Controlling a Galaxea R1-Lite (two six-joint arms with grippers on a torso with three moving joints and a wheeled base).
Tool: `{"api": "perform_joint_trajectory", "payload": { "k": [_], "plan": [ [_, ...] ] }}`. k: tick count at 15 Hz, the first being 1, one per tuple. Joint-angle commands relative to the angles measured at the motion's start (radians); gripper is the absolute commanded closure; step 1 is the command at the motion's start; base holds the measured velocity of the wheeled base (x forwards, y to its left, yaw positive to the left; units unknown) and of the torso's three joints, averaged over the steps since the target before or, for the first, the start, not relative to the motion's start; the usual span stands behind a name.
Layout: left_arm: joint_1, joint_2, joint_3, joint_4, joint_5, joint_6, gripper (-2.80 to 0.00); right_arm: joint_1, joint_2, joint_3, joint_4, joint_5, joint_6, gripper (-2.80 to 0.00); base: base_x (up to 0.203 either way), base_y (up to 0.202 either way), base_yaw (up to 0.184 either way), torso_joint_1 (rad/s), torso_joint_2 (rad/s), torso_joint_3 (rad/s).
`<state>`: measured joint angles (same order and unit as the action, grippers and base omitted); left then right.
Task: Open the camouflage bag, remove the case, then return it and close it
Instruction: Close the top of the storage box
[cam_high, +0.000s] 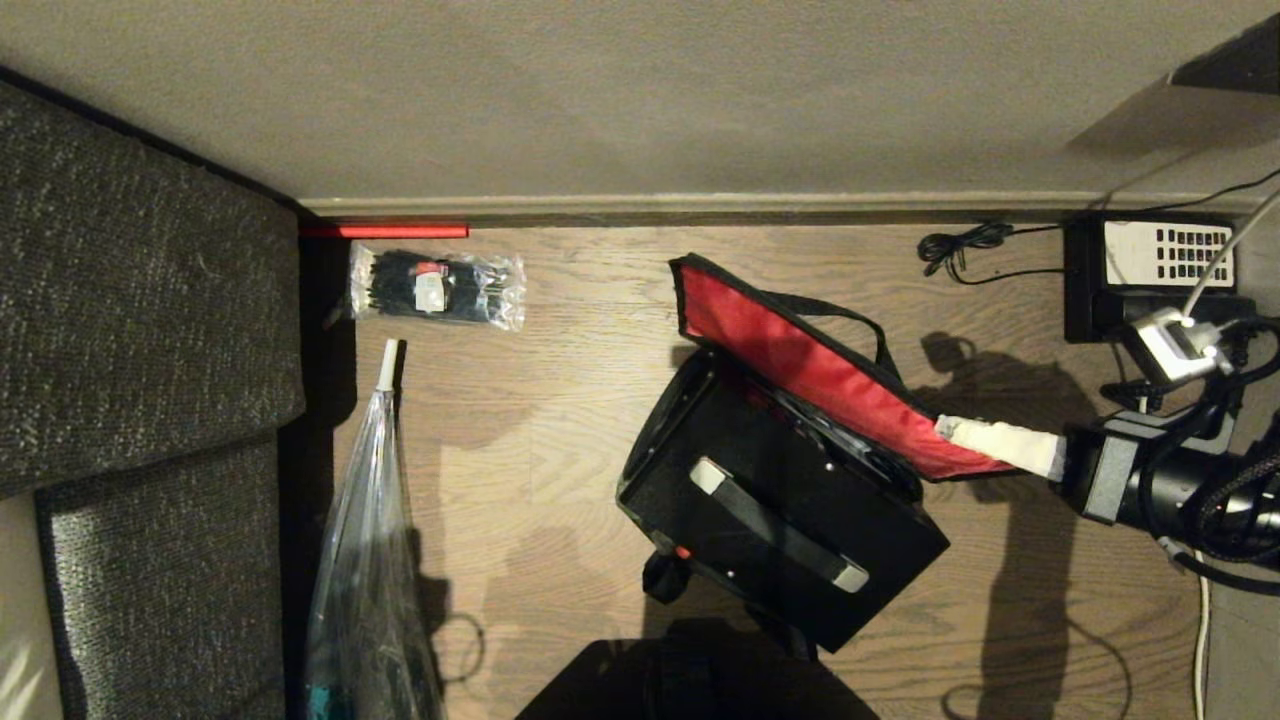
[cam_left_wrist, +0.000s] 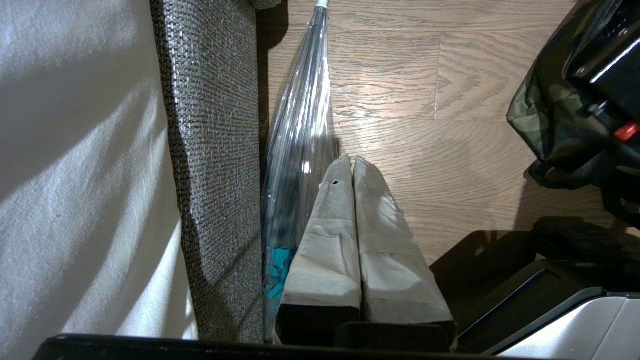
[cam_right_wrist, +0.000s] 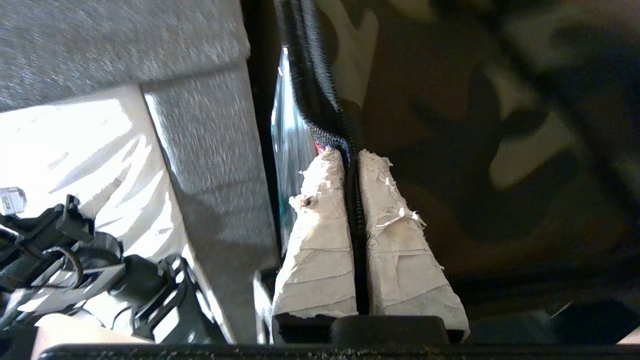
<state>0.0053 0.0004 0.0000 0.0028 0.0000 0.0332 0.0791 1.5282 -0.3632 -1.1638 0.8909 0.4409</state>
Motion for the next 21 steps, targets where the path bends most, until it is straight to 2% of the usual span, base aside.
{"api": "perform_joint_trajectory", "payload": {
  "k": [1, 5, 13, 17, 21],
  "plan": [
    [0.001, -0.002, 0.002, 0.000, 0.000, 0.001, 0.00, -0.002, -0.069, 0.020, -0.013, 0.005, 0.001, 0.00, 0.000, 0.000, 0.000, 0.000, 0.00, 0.000],
    [0.001, -0.002, 0.002, 0.000, 0.000, 0.001, 0.00, -0.002, -0.120, 0.041, 0.018, 0.004, -0.002, 0.00, 0.000, 0.000, 0.000, 0.000, 0.00, 0.000],
    [0.001, -0.002, 0.002, 0.000, 0.000, 0.001, 0.00, -0.028, -0.009, 0.014, 0.092, -0.032, 0.000, 0.00, 0.000, 0.000, 0.000, 0.000, 0.00, 0.000],
    [0.001, -0.002, 0.002, 0.000, 0.000, 0.001, 0.00, -0.027, 0.020, -0.021, 0.096, -0.025, 0.004, 0.00, 0.000, 0.000, 0.000, 0.000, 0.00, 0.000],
    [0.001, -0.002, 0.002, 0.000, 0.000, 0.001, 0.00, -0.044, 0.122, -0.140, 0.024, -0.017, -0.015, 0.00, 0.000, 0.000, 0.000, 0.000, 0.00, 0.000]
  ]
}}
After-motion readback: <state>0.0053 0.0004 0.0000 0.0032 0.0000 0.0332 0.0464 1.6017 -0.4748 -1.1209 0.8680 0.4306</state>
